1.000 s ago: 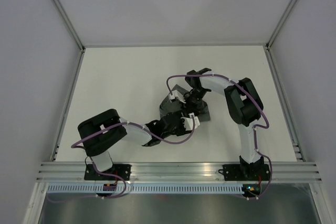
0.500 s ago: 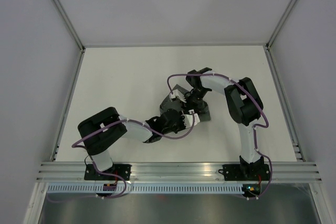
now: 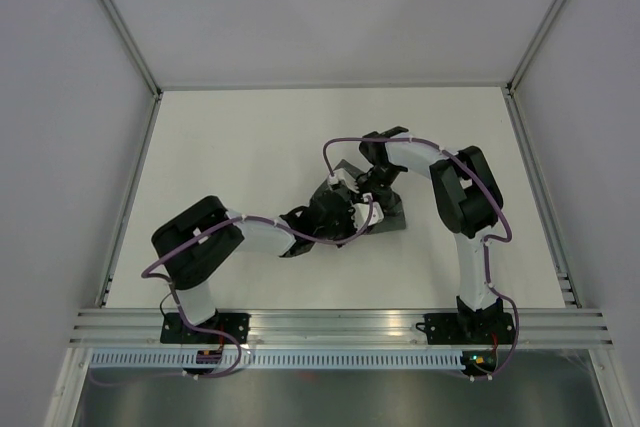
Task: Fold the napkin, place the utensils inside, and roll it up
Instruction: Roll the napkin with the utensil
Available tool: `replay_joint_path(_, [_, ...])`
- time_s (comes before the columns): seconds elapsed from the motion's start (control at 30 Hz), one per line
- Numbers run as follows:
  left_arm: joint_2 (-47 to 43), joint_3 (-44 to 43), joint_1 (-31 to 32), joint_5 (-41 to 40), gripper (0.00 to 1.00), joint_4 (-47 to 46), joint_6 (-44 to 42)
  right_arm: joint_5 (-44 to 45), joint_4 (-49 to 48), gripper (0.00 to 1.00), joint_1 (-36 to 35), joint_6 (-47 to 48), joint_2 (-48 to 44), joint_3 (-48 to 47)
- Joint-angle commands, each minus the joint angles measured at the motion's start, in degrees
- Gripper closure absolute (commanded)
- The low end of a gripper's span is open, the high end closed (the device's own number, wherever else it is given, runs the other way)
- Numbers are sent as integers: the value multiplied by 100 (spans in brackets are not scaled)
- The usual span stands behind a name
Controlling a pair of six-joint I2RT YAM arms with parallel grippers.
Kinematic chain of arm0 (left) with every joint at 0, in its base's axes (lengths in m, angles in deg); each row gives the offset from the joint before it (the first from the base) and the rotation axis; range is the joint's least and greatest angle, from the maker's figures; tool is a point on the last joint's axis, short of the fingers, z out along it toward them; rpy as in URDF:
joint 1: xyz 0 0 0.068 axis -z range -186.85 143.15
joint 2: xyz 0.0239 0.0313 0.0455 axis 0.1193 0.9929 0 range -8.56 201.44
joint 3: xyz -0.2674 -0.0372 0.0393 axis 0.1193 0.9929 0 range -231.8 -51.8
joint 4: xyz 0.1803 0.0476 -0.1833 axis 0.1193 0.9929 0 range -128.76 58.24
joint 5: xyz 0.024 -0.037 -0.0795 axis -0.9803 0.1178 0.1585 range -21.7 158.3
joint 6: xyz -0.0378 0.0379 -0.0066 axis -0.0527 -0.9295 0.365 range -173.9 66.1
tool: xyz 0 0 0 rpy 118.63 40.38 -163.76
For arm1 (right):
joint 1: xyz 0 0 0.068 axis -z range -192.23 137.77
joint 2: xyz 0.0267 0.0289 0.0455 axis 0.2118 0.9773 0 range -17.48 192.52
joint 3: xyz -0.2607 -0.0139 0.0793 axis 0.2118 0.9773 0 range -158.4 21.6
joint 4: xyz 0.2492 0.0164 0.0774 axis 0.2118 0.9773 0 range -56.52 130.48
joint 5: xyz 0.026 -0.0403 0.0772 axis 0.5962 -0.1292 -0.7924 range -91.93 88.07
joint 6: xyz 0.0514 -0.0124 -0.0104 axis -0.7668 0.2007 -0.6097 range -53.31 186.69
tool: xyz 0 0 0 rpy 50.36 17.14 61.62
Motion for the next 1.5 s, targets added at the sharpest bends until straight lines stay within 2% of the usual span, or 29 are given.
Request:
replay_joint_path(0.0, [446,-156,-165,698,98,644,549,825,-481,84,-40,-37,435,204])
replay_joint_path(0.17, [534,-253,-385,1225,98,865,725,719,-235,74,48,-55,330,-33])
replay_joint_path(0.33, [604,-288,-473,1446,98,953,769,570,81,59,189,-116,225,-393])
replay_joint_path(0.7, [718,-297,-622,1692,98,917,830,86,864,48,646,-116,-4,-1124])
replay_joint_path(0.87, [763,-288,-710,1911,98,865,936,8,900,48,812,-134,-188,-1185])
replay_joint_path(1.07, [806,-297,-807,2078,98,873,1032,-423,891,47,1410,-72,-557,-1221])
replay_joint_path(1.2, [885,-376,-912,2272,98,1049,1094,-870,619,46,1936,59,-978,-914])
replay_joint_path(1.3, [965,-438,-939,2351,98,1128,1147,-977,277,46,2113,305,-1513,-335])
replay_joint_path(1.33, [973,-446,-956,2412,98,1163,1173,-951,75,46,2114,332,-1716,128])
replay_joint_path(1.47, [1026,-552,-992,2474,98,1409,1235,-627,-1634,43,2070,201,-2850,1519])
